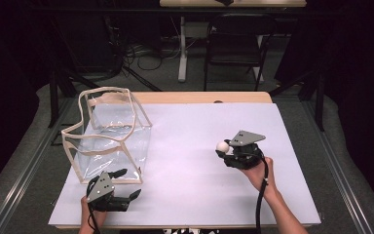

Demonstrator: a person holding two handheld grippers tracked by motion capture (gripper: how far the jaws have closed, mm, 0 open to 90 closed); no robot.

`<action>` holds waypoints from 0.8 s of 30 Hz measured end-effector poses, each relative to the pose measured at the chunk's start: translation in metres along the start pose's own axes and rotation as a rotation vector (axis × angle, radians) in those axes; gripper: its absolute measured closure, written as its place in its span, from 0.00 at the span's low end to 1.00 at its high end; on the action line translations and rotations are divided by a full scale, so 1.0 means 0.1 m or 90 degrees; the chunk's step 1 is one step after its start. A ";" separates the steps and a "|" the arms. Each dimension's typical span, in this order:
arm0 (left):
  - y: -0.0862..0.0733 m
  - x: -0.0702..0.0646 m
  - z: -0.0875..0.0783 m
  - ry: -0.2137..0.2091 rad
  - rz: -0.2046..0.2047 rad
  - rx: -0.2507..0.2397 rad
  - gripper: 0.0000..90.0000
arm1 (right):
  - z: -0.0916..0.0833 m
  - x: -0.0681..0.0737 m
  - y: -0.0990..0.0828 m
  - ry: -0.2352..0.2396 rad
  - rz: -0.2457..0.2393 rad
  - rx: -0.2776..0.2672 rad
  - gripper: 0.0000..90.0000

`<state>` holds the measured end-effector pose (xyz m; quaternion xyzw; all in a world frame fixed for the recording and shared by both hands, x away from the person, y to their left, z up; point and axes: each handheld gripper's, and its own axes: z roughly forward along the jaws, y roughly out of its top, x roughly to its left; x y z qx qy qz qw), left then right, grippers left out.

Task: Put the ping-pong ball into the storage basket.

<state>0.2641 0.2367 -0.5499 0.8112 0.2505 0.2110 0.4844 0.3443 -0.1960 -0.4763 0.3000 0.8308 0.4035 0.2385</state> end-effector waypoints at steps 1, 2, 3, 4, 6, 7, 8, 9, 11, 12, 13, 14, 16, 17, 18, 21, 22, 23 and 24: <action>0.00 0.00 0.00 0.000 0.000 0.000 0.18 | 0.01 0.00 0.01 0.001 -0.001 0.000 0.57; 0.00 0.00 0.00 -0.001 -0.002 -0.004 0.18 | 0.02 0.01 0.02 0.000 -0.003 0.001 0.57; 0.00 0.00 0.00 0.000 -0.001 -0.003 0.18 | 0.02 0.01 0.03 0.001 -0.003 0.000 0.57; 0.00 0.00 0.00 0.000 -0.001 -0.003 0.18 | 0.03 0.01 0.03 0.000 -0.004 0.001 0.57; 0.00 0.00 0.00 -0.001 -0.003 -0.005 0.18 | 0.03 0.01 0.05 -0.002 -0.010 0.002 0.57; 0.00 0.00 0.01 0.000 -0.002 -0.004 0.18 | 0.03 0.01 0.05 -0.002 -0.010 0.004 0.57; 0.00 0.00 0.01 0.000 -0.002 -0.004 0.18 | 0.04 0.00 0.05 -0.001 -0.011 0.003 0.57; 0.00 0.00 0.02 -0.002 0.000 -0.002 0.18 | 0.04 0.00 0.06 0.000 -0.009 0.003 0.57; 0.00 0.00 0.02 -0.003 -0.001 -0.001 0.18 | 0.04 -0.02 0.07 0.001 -0.006 0.002 0.57; 0.00 0.00 0.03 -0.006 0.001 -0.001 0.18 | 0.04 -0.03 0.07 0.001 -0.006 0.001 0.57; 0.00 0.00 0.03 -0.006 0.001 0.001 0.18 | 0.04 -0.03 0.08 0.001 -0.006 0.001 0.57; 0.00 -0.01 0.03 -0.006 0.003 0.002 0.18 | 0.04 -0.04 0.08 0.001 -0.008 0.003 0.57; 0.00 0.00 0.03 -0.004 0.002 0.001 0.18 | 0.04 -0.04 0.10 -0.002 -0.009 0.004 0.57; 0.00 0.00 0.02 -0.003 0.001 0.001 0.18 | 0.04 -0.04 0.12 -0.003 -0.013 0.006 0.57; 0.00 0.00 0.02 -0.003 0.001 0.001 0.18 | 0.04 -0.04 0.13 -0.007 -0.017 0.008 0.57; 0.00 0.00 0.01 -0.002 0.000 -0.003 0.18 | 0.03 -0.04 0.17 -0.008 -0.021 0.004 0.57; 0.00 0.00 0.01 -0.003 0.000 -0.003 0.18 | 0.04 -0.04 0.19 -0.009 -0.025 0.004 0.57; 0.00 0.00 0.01 -0.003 0.000 -0.003 0.18 | 0.04 -0.04 0.20 -0.008 -0.024 0.002 0.57; 0.00 0.00 0.02 -0.002 0.001 0.000 0.18 | 0.04 -0.04 0.22 -0.008 -0.025 0.001 0.57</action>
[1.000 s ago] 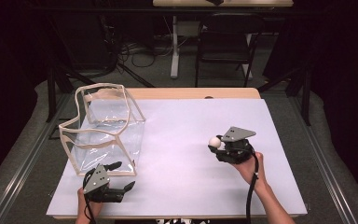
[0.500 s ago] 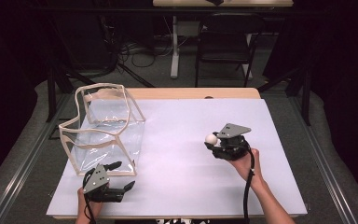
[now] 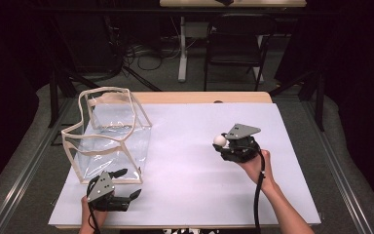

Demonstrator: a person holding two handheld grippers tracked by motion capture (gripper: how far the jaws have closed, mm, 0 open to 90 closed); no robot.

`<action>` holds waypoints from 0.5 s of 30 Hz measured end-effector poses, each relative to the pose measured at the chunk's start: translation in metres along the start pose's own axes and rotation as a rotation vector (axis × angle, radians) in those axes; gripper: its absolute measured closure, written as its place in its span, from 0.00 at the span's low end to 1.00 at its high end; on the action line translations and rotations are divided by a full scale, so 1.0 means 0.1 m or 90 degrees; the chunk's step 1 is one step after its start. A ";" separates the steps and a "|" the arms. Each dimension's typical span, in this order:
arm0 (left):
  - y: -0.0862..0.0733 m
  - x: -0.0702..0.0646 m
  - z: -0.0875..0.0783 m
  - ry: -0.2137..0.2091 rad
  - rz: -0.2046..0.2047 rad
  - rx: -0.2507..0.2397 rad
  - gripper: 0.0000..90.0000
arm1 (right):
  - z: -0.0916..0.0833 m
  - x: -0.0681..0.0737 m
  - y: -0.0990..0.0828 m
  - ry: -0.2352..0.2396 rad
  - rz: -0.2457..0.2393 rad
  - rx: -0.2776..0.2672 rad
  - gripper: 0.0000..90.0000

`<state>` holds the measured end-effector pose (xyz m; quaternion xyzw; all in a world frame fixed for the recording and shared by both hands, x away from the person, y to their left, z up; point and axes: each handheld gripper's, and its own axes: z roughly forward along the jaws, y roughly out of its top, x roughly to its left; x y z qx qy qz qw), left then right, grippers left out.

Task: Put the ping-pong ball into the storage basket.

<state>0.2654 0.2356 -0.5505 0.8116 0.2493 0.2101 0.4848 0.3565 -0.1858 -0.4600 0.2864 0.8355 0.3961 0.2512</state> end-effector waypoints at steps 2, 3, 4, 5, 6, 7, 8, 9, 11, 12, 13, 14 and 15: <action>0.00 0.00 0.00 0.001 -0.002 0.001 0.18 | 0.01 0.00 0.03 0.000 -0.002 -0.005 0.57; 0.00 0.00 0.00 0.000 0.000 0.001 0.18 | 0.02 -0.01 0.04 0.002 -0.001 -0.004 0.57; 0.00 0.00 0.00 0.000 -0.001 -0.001 0.18 | 0.03 -0.01 0.05 0.002 0.000 -0.004 0.57; 0.00 0.00 0.00 0.001 -0.002 -0.002 0.18 | 0.04 -0.02 0.06 0.001 -0.001 -0.004 0.57; 0.00 0.00 0.00 0.000 -0.002 -0.002 0.18 | 0.06 -0.02 0.07 0.003 0.001 -0.005 0.57; 0.00 0.00 0.00 0.000 -0.002 -0.002 0.18 | 0.07 -0.02 0.08 0.003 0.001 -0.005 0.57; 0.00 0.00 0.00 0.000 -0.002 -0.002 0.18 | 0.07 -0.02 0.09 0.004 0.000 -0.007 0.57; 0.00 0.00 -0.01 0.000 -0.001 -0.003 0.18 | 0.08 -0.02 0.11 0.005 0.001 -0.009 0.57; 0.00 0.00 -0.02 0.002 0.000 -0.004 0.18 | 0.09 -0.02 0.13 0.006 0.001 -0.011 0.57; 0.00 0.00 -0.02 0.002 0.000 -0.004 0.18 | 0.09 -0.02 0.14 0.008 0.001 -0.012 0.57; 0.00 0.00 -0.01 0.001 -0.002 -0.005 0.18 | 0.10 -0.01 0.15 0.008 0.000 -0.013 0.57; 0.00 0.00 -0.01 0.001 -0.002 -0.005 0.18 | 0.10 -0.01 0.15 0.008 0.000 -0.013 0.57; 0.00 0.01 -0.01 0.000 -0.003 -0.004 0.18 | 0.10 -0.01 0.16 0.008 -0.001 -0.014 0.57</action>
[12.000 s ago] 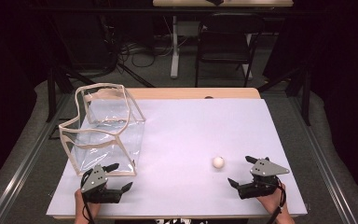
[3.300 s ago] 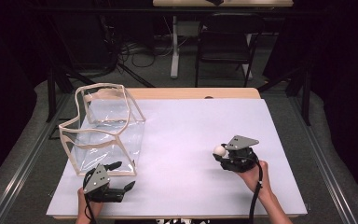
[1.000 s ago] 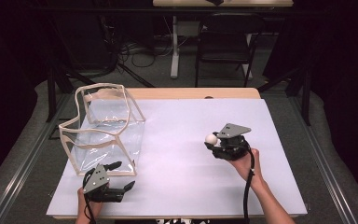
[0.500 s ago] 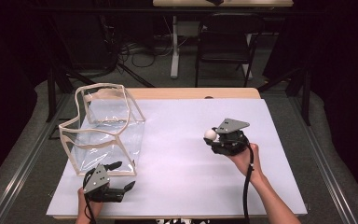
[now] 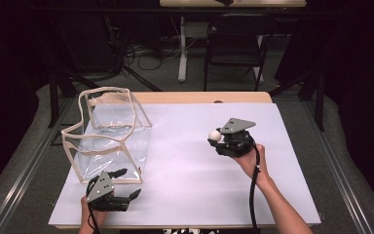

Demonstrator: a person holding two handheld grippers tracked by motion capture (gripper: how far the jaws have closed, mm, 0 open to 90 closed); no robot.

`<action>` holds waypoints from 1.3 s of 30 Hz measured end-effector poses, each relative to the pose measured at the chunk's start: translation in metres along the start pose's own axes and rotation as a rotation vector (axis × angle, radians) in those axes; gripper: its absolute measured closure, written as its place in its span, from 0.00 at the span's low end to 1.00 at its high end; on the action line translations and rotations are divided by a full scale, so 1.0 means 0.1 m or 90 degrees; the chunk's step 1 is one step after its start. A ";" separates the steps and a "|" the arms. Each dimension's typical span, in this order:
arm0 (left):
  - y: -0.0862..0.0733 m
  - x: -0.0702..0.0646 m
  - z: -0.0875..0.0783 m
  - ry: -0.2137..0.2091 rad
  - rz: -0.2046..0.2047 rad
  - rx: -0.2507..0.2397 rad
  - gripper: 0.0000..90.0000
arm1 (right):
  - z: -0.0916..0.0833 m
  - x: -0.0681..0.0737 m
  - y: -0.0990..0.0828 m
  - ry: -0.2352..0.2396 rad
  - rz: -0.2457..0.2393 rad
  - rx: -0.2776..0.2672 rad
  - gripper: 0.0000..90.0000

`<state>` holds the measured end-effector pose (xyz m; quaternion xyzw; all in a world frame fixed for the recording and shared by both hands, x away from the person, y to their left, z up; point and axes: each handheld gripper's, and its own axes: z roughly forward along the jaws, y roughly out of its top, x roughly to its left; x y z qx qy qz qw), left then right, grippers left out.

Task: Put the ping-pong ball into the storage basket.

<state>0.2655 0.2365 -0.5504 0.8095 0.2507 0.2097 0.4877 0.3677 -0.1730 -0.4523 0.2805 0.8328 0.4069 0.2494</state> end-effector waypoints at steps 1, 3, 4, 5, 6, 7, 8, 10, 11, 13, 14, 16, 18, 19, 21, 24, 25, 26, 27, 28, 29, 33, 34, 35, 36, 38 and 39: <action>0.00 0.00 0.00 0.000 0.002 0.003 0.18 | 0.01 0.00 0.01 0.003 0.000 -0.004 0.57; 0.00 0.00 0.00 -0.001 0.001 0.002 0.18 | 0.02 0.00 0.02 0.003 0.003 -0.005 0.57; 0.00 -0.01 0.00 -0.001 0.003 0.001 0.18 | 0.03 0.00 0.03 0.003 0.003 -0.007 0.57; 0.00 -0.01 0.00 -0.001 0.003 0.001 0.18 | 0.03 0.00 0.03 0.003 0.003 -0.007 0.57; 0.00 -0.01 0.00 0.001 0.002 0.001 0.18 | 0.03 0.00 0.04 0.003 0.002 -0.007 0.57; 0.00 -0.01 0.00 0.001 0.002 0.001 0.18 | 0.04 0.01 0.05 0.003 0.000 -0.006 0.57; 0.00 0.00 0.00 0.003 0.001 0.002 0.18 | 0.04 0.01 0.05 0.003 -0.004 -0.006 0.57; 0.00 0.01 0.00 0.003 0.000 0.002 0.18 | 0.04 0.02 0.07 0.002 -0.007 -0.004 0.57; 0.00 0.00 0.00 0.003 -0.002 0.000 0.18 | 0.05 0.02 0.08 0.002 -0.006 -0.006 0.57; 0.00 0.00 0.00 0.003 0.000 -0.002 0.18 | 0.06 0.00 0.09 0.001 -0.003 -0.009 0.57; 0.00 -0.01 0.00 0.002 0.001 -0.001 0.18 | 0.07 0.00 0.09 0.002 0.000 -0.009 0.57; 0.00 -0.01 0.00 -0.001 0.003 -0.002 0.18 | 0.08 -0.01 0.10 0.002 -0.001 -0.009 0.57; 0.00 0.00 0.00 0.000 0.001 0.001 0.18 | 0.10 -0.01 0.11 0.003 -0.002 -0.009 0.57; 0.00 0.00 0.00 0.001 0.001 0.002 0.18 | 0.11 -0.01 0.11 0.004 -0.001 -0.009 0.57; 0.00 0.00 0.00 0.000 -0.002 -0.004 0.18 | 0.12 -0.02 0.13 0.004 0.000 -0.012 0.57; 0.00 0.00 0.00 0.001 0.002 0.000 0.18 | 0.13 -0.03 0.15 0.008 0.002 -0.017 0.57; 0.00 0.00 0.00 -0.001 0.002 -0.001 0.18 | 0.13 -0.03 0.15 0.008 0.002 -0.018 0.57; 0.00 -0.01 0.00 0.000 0.002 0.000 0.18 | 0.14 -0.03 0.16 0.008 0.001 -0.019 0.57; 0.00 -0.01 0.00 0.000 0.002 0.000 0.18 | 0.15 -0.03 0.17 0.009 0.002 -0.016 0.57; 0.00 0.00 0.00 0.001 0.000 -0.001 0.18 | 0.15 -0.03 0.18 0.009 0.000 -0.017 0.57; 0.00 0.00 0.00 0.001 0.000 -0.001 0.18 | 0.15 -0.03 0.18 0.010 -0.003 -0.016 0.57; 0.00 0.00 0.01 -0.002 0.000 0.002 0.18 | 0.18 -0.03 0.22 0.011 -0.003 -0.015 0.57; 0.00 0.00 0.01 -0.002 0.000 0.002 0.18 | 0.18 -0.03 0.23 0.011 -0.003 -0.016 0.57; 0.00 0.00 0.00 -0.002 0.001 0.002 0.18 | 0.19 -0.04 0.24 0.011 -0.002 -0.018 0.57; 0.00 0.00 0.00 -0.001 0.001 0.003 0.18 | 0.19 -0.04 0.25 0.012 -0.001 -0.021 0.57; 0.00 0.00 0.00 0.000 0.000 0.000 0.18 | 0.20 -0.03 0.28 0.013 -0.002 -0.024 0.57; 0.00 0.00 0.00 0.001 0.000 -0.001 0.18 | 0.21 -0.04 0.29 0.013 -0.003 -0.024 0.57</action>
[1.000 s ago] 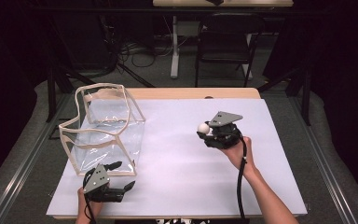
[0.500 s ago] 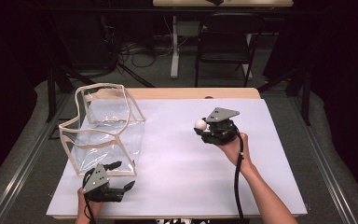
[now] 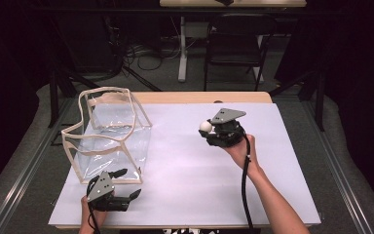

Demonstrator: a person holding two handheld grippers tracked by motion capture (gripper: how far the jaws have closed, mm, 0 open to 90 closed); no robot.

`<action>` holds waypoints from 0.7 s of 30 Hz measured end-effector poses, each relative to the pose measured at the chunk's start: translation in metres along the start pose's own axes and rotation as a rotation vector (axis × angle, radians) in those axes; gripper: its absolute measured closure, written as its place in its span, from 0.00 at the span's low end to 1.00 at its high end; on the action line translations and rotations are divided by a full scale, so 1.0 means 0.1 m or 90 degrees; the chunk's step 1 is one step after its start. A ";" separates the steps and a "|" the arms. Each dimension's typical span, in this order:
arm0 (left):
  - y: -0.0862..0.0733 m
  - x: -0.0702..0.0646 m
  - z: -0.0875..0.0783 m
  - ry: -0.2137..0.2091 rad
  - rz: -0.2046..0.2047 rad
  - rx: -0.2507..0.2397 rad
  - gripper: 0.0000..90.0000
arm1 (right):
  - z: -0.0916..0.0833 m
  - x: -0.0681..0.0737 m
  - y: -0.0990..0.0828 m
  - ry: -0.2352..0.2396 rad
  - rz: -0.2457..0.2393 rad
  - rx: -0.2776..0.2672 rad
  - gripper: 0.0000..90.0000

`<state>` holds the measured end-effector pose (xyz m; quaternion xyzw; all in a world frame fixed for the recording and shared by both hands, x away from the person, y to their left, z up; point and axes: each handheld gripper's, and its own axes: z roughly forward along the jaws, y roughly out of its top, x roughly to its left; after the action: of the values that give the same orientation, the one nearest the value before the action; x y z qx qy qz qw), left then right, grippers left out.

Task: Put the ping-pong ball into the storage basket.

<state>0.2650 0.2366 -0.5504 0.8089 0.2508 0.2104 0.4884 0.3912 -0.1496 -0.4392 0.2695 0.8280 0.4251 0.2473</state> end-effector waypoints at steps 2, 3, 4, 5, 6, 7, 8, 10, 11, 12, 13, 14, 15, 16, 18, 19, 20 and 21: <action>0.00 0.00 0.00 0.000 0.000 0.000 0.18 | 0.02 -0.01 0.02 0.001 0.000 0.000 0.57; 0.00 0.01 0.00 -0.001 0.000 0.001 0.18 | 0.02 -0.01 0.03 0.002 0.001 0.000 0.57; 0.00 0.01 0.00 -0.001 0.000 0.001 0.18 | 0.03 -0.01 0.03 0.001 0.000 0.000 0.57; -0.01 0.01 -0.01 0.001 -0.001 0.003 0.18 | 0.04 -0.02 0.04 0.001 0.000 -0.001 0.57; -0.01 0.01 -0.01 0.001 -0.001 0.003 0.18 | 0.05 -0.02 0.05 0.004 0.001 -0.003 0.57; -0.01 0.01 0.00 0.004 -0.004 0.002 0.18 | 0.06 -0.03 0.06 0.006 0.002 -0.004 0.57; -0.01 0.01 0.00 0.003 -0.003 0.002 0.18 | 0.07 -0.03 0.06 0.006 0.003 -0.006 0.57; 0.00 0.01 0.00 0.000 -0.001 0.002 0.18 | 0.09 -0.03 0.08 0.009 0.004 -0.005 0.57; 0.00 0.00 0.00 0.000 -0.001 0.002 0.18 | 0.10 -0.03 0.09 0.009 0.002 -0.005 0.57; 0.00 0.00 0.00 0.001 0.000 0.002 0.18 | 0.10 -0.03 0.10 0.011 0.002 -0.004 0.57; 0.00 0.00 0.00 0.000 0.000 0.002 0.18 | 0.11 -0.02 0.11 0.012 0.002 -0.005 0.57; 0.00 0.00 0.00 0.000 -0.001 0.001 0.18 | 0.12 -0.02 0.12 0.012 -0.001 -0.005 0.57; 0.00 0.00 0.00 0.001 0.000 0.001 0.18 | 0.13 -0.01 0.14 0.012 -0.003 -0.005 0.57; 0.00 0.00 0.00 0.001 0.000 0.001 0.18 | 0.13 -0.01 0.15 0.014 -0.003 -0.007 0.57; 0.00 0.01 0.00 0.001 -0.001 0.000 0.18 | 0.15 -0.01 0.17 0.016 -0.004 -0.008 0.57; 0.00 0.00 0.00 0.003 -0.002 0.005 0.18 | 0.16 -0.01 0.18 0.016 -0.004 -0.007 0.57; 0.00 0.00 0.00 0.003 -0.002 0.005 0.18 | 0.16 -0.01 0.18 0.016 -0.004 -0.007 0.57; 0.00 0.00 0.00 0.004 -0.001 0.006 0.18 | 0.17 0.00 0.20 0.019 -0.005 -0.009 0.57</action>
<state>0.2654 0.2364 -0.5505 0.8102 0.2541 0.2116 0.4840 0.4071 -0.1300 -0.4314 0.2582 0.8295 0.4339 0.2385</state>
